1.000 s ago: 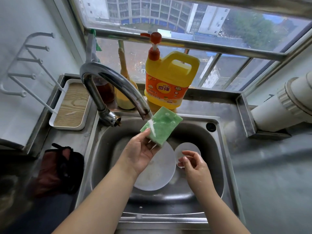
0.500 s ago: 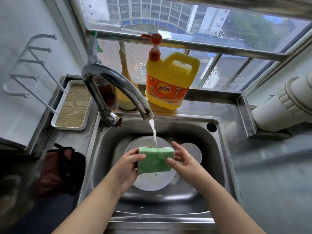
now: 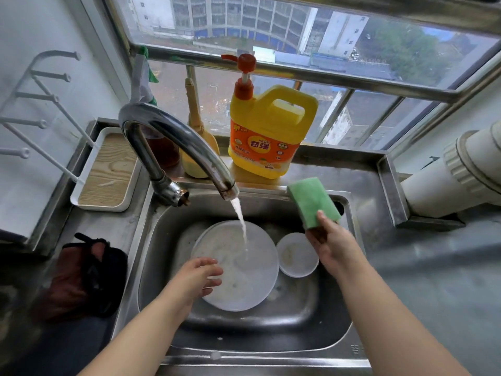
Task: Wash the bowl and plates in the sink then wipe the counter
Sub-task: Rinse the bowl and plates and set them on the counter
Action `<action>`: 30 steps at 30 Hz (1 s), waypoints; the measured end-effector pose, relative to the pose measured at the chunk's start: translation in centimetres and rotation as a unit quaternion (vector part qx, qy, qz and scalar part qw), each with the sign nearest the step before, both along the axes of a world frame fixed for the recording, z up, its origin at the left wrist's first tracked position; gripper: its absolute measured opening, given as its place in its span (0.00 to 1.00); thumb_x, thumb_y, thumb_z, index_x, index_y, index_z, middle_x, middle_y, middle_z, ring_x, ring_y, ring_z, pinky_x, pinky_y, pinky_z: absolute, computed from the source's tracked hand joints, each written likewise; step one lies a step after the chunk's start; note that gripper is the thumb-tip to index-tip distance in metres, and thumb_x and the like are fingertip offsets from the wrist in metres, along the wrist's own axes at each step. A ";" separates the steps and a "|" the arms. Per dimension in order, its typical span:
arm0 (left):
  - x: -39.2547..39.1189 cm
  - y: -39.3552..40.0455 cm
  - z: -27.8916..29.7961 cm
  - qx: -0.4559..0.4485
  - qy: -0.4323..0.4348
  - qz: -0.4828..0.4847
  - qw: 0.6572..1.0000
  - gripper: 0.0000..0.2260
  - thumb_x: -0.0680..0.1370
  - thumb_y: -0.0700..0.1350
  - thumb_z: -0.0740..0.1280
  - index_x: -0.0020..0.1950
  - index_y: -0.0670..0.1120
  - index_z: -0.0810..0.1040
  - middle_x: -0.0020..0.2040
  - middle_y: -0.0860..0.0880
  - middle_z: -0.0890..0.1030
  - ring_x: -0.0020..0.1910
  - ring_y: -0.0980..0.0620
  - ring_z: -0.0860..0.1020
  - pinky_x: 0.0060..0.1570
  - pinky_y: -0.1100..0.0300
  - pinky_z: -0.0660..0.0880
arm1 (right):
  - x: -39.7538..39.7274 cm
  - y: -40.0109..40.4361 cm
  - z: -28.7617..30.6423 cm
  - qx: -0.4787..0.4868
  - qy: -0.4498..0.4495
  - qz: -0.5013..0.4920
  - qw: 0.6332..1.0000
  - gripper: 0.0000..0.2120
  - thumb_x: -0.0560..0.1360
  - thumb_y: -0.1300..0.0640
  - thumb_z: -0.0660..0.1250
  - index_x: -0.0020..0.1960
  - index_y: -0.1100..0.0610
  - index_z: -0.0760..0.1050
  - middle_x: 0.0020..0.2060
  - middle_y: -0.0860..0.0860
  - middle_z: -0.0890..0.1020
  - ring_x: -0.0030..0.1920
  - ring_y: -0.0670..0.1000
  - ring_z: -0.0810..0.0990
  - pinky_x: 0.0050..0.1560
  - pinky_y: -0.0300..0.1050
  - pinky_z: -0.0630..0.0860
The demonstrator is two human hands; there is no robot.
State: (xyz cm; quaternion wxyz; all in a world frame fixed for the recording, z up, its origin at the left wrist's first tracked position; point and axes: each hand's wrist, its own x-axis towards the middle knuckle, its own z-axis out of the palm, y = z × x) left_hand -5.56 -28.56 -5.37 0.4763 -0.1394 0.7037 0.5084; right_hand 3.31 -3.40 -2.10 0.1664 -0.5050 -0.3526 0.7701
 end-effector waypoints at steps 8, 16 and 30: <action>-0.9 -0.4 -1.1 -0.015 -0.005 0.030 0.999 0.04 0.77 0.39 0.65 0.51 0.45 0.75 0.49 0.44 0.82 0.47 0.45 0.81 0.47 0.55 0.74 | -4.2 0.9 -1.3 -0.049 0.007 0.004 0.999 0.14 0.80 0.61 0.60 0.65 0.63 0.70 0.51 0.57 0.79 0.53 0.56 0.79 0.57 0.49 0.75; -0.5 -0.7 -1.4 -0.029 -0.018 0.031 0.999 0.05 0.78 0.38 0.64 0.52 0.44 0.75 0.50 0.43 0.82 0.49 0.45 0.80 0.52 0.54 0.74 | 2.9 -1.1 -8.7 0.165 -0.404 0.248 0.865 0.20 0.72 0.50 0.66 0.57 0.62 0.70 0.45 0.58 0.80 0.46 0.60 0.81 0.43 0.50 0.78; 1.3 -0.5 -2.6 -0.058 0.006 -0.015 0.998 0.04 0.79 0.39 0.62 0.52 0.46 0.74 0.48 0.46 0.82 0.45 0.47 0.80 0.48 0.56 0.74 | 4.6 0.1 -16.0 0.147 -0.477 0.203 0.842 0.15 0.71 0.60 0.65 0.55 0.67 0.74 0.50 0.64 0.80 0.48 0.65 0.82 0.49 0.59 0.80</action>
